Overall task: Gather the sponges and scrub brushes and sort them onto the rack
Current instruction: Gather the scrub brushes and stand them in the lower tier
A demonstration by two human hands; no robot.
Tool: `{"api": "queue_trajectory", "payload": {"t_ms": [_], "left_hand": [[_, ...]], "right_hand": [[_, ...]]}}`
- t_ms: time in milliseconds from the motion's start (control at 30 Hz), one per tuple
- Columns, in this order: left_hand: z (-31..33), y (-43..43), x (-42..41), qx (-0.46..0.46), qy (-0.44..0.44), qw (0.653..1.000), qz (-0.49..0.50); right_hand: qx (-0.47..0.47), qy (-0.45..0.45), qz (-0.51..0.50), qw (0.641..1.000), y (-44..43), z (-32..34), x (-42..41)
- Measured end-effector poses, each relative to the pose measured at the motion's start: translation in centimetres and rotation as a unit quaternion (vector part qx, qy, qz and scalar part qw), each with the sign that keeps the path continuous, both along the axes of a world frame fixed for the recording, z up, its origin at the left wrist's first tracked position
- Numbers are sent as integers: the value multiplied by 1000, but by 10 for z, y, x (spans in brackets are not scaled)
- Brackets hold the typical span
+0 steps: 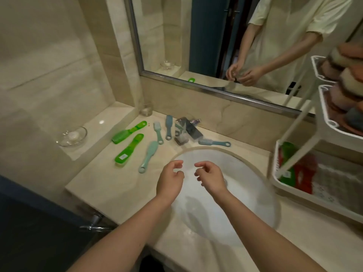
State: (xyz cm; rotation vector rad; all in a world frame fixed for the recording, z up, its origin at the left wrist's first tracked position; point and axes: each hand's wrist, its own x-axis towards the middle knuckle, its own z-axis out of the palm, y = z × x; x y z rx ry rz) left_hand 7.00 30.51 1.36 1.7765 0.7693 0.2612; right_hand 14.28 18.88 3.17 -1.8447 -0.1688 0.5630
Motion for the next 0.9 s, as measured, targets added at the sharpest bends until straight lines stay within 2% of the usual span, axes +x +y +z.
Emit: {"api": "queue_trajectory", "payload": {"t_ms": [233, 400, 500, 633, 700, 800, 900], "left_hand": [[-7, 112, -7, 32, 10, 998, 52], [-24, 183, -15, 104, 62, 991, 54], [-37, 215, -19, 173, 116, 978, 27], [-63, 243, -21, 210, 211, 952, -67], [-76, 253, -23, 235, 232, 938, -103], [-88, 263, -25, 227, 182, 951, -101], [-83, 271, -24, 187, 108, 974, -71]], "right_hand": [[-21, 5, 75, 997, 112, -3, 1], [-39, 11, 130, 991, 189, -21, 1], [-52, 14, 146, 988, 224, -35, 1], [-72, 16, 152, 986, 255, -49, 2], [-81, 15, 161, 984, 264, -54, 3], [-102, -8, 192, 976, 274, -59, 7], [-146, -101, 231, 957, 281, -61, 14]]}}
